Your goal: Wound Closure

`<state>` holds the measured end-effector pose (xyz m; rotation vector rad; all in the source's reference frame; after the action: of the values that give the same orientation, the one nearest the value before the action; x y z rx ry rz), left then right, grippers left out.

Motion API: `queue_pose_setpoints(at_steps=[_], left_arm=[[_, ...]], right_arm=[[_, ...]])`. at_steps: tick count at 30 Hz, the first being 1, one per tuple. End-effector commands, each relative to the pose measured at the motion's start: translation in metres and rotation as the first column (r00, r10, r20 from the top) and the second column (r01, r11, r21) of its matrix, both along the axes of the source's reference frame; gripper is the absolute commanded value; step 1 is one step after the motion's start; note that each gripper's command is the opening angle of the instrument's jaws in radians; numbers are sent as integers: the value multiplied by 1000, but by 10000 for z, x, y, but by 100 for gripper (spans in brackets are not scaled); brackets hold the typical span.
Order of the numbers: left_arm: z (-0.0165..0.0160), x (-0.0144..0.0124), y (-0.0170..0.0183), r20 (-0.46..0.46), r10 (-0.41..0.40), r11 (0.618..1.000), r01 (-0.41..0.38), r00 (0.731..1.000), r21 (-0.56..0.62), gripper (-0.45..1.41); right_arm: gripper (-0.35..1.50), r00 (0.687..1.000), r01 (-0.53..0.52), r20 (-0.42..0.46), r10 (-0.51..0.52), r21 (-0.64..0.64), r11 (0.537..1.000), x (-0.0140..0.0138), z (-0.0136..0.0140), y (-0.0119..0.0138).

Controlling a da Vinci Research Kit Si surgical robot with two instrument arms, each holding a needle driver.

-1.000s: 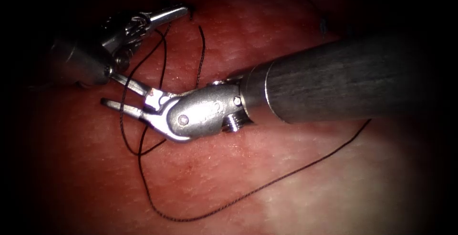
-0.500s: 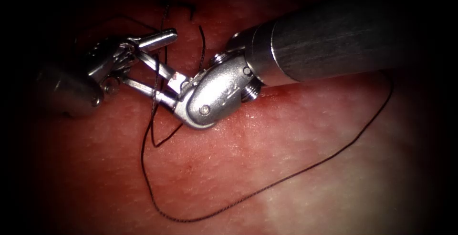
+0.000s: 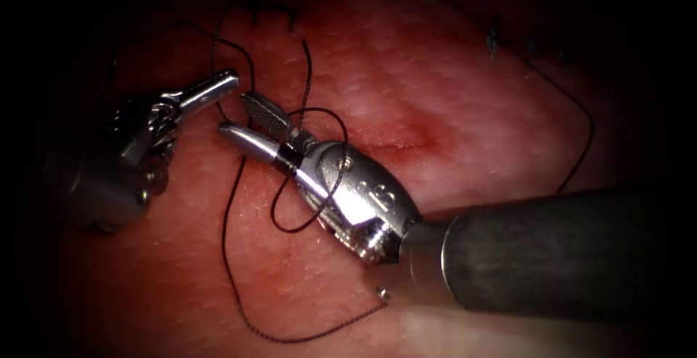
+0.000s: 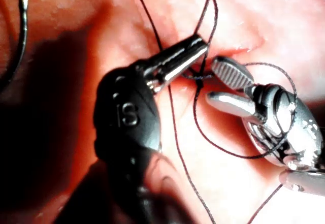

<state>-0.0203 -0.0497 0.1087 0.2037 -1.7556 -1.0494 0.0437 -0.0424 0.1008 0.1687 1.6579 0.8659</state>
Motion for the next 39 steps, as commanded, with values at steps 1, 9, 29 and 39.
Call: queue_pose_setpoints(at_steps=[1,9,29,39], left_arm=[[3,-4,-11,-7,-4,1000,4,1000,0,-45],[-2,11,-24,-9,-40,999,40,999,-16,-45],[-6,-23,-28,43,31,998,-29,999,-54,-45],[-6,-26,-30,51,42,997,-39,998,-60,-45]], right_arm=[[61,1000,-11,-1,11,11,1000,6,2,-5],[54,999,-39,0,39,35,999,-2,2,-3],[36,948,-205,295,123,265,942,-17,19,45],[47,912,-304,384,147,388,870,-22,33,50]])
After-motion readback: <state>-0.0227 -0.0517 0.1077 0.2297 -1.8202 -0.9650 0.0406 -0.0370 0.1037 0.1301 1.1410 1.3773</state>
